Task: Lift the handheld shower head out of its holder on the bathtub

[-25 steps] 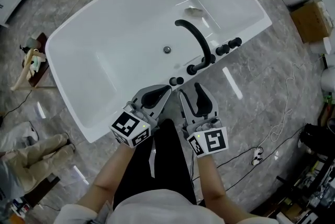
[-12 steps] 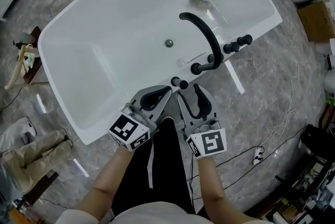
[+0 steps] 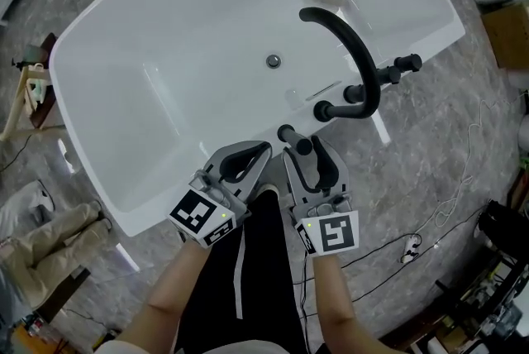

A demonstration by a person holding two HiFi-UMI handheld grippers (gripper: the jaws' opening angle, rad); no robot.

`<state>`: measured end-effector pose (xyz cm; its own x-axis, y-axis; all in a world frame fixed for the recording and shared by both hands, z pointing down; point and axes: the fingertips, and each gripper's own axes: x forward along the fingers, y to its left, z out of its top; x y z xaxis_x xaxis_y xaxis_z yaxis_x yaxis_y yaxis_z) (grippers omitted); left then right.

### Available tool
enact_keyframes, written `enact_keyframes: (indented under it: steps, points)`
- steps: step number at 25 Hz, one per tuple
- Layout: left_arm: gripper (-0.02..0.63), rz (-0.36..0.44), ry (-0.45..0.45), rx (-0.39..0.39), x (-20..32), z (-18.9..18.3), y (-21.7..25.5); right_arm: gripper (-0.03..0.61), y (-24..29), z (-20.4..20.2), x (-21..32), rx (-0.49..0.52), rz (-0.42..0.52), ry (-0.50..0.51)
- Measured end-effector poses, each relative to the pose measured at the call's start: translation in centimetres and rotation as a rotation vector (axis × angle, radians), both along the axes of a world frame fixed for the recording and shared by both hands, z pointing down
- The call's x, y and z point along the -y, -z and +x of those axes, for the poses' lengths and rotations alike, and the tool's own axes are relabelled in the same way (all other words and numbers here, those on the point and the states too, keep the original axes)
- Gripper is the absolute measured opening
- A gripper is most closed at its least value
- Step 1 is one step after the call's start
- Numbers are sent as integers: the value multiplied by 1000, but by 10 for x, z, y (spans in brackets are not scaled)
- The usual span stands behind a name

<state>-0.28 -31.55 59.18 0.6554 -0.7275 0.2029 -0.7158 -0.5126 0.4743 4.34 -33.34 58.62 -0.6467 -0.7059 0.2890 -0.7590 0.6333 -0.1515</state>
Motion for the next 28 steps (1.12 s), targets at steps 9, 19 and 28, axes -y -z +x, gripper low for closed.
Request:
enact_keyframes:
  steps: [9,19,28]
  points:
    - [12,-15,22,-37,10,-1,-46,209,-44,-7,15,-143,112,25]
    - [11,-19,34,-30,15,-10,-74,209,-78,-15,23,-84,49,3]
    - [12,-34,53,-43,18,-14,-83,124,-87,-18,31,-114,52,-37]
